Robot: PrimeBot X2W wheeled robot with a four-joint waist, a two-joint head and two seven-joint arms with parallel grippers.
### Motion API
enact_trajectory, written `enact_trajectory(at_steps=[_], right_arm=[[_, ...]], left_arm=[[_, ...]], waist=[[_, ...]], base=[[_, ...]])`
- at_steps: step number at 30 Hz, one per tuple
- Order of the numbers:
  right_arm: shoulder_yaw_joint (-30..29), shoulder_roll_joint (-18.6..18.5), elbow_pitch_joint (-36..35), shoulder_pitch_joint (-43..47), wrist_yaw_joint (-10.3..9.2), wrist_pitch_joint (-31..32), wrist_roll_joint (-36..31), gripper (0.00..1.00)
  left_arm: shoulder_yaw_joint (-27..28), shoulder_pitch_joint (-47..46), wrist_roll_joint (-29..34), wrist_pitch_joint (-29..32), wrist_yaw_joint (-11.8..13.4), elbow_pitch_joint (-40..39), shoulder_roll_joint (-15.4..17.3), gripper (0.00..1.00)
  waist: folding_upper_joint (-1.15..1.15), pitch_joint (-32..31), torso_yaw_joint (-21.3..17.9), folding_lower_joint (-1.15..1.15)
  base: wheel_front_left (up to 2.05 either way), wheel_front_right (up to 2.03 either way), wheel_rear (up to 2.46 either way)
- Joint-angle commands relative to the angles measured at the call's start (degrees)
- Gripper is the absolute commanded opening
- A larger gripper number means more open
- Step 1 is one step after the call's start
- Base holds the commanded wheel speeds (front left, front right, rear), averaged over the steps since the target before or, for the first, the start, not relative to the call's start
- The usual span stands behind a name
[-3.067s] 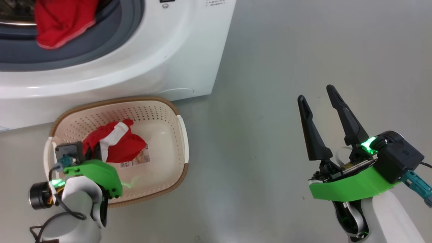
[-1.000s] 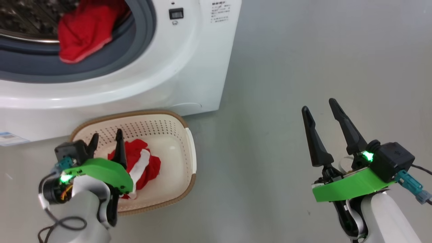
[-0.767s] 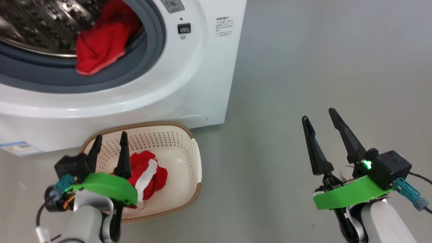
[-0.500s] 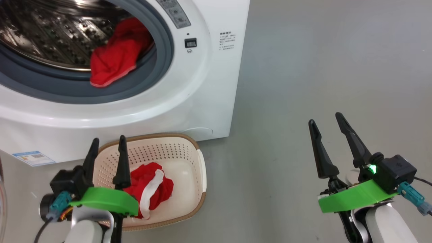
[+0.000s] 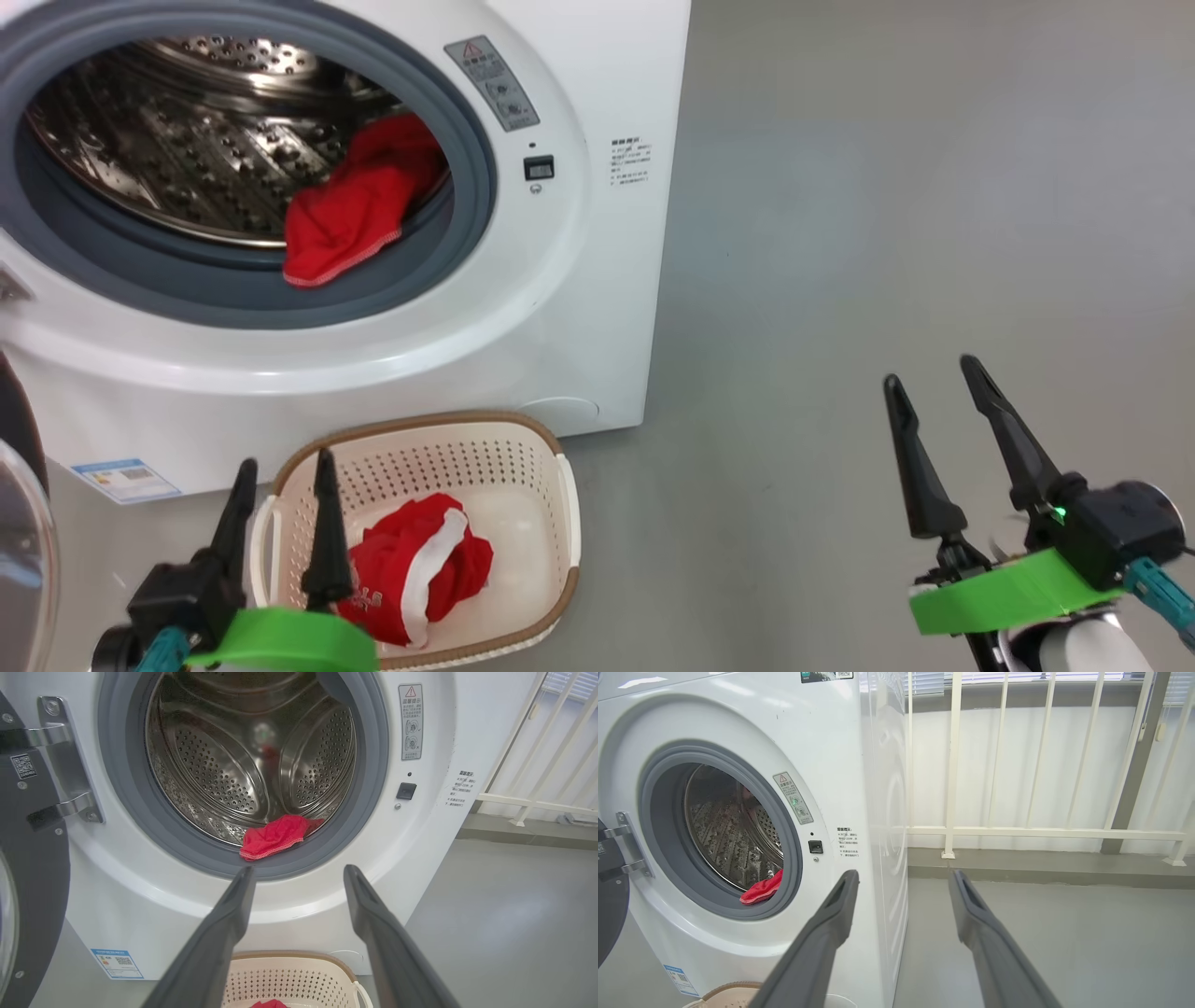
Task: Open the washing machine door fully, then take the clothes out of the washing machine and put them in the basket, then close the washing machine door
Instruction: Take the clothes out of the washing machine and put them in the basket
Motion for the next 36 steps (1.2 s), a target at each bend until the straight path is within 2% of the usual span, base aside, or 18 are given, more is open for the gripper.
enact_trajectory(at_steps=[1, 14, 36], right_arm=[[0.56, -0.14, -1.66, 0.23, 0.36, -0.36, -0.68, 1.00], [-1.53, -0.14, -2.44, 6.42, 0.36, -0.36, -2.35, 1.00], [-1.60, -0.14, -3.44, 7.30, 0.36, -0.36, -2.00, 1.00]], left_arm=[[2.36, 0.32, 0.11, -0.22, 0.57, -1.86, 1.42, 1.00], [3.78, 6.66, 0.26, -0.62, 2.02, -3.51, 2.06, 1.00], [3.42, 7.03, 0.15, -0.79, 1.46, -4.38, 2.57, 1.00]], waist=[[0.00, -1.19, 0.03, 0.00], [0.00, -6.49, 1.00, 0.00], [0.00, -5.56, 1.04, 0.00]], base=[[0.00, 0.00, 0.00], [0.00, 0.00, 0.00], [0.00, 0.00, 0.00]])
